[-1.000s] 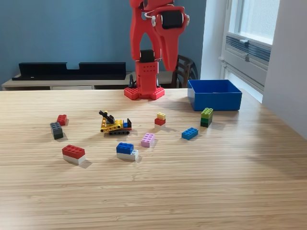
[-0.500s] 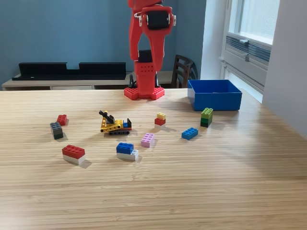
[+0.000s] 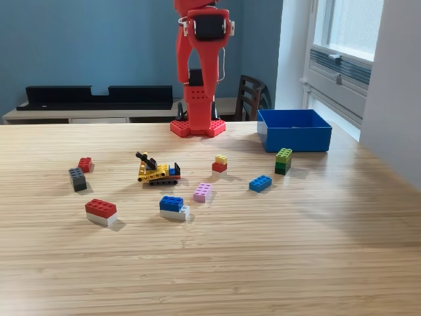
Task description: Grasp a lego block and put it in the bin.
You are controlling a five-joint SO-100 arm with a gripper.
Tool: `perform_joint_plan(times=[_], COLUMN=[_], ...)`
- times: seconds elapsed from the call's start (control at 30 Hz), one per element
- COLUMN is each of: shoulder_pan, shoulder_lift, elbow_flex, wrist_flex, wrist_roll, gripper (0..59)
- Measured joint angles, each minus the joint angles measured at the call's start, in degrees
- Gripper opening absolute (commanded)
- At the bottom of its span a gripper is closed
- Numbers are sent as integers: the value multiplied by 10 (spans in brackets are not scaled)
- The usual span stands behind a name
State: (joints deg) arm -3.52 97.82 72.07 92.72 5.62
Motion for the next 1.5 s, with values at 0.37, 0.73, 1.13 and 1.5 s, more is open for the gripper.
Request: perform_joint_plan(times=[0.37, 0.73, 1.13, 1.5], shoulder_pan=[0, -39, -163, -236], shoulder_lift=[0, 0, 0, -11], elbow_flex=[11, 38, 70, 145], wrist_flex=[0, 0, -15, -75], wrist_roll=[-21, -59, -91, -157], gripper=[44, 65, 197, 262])
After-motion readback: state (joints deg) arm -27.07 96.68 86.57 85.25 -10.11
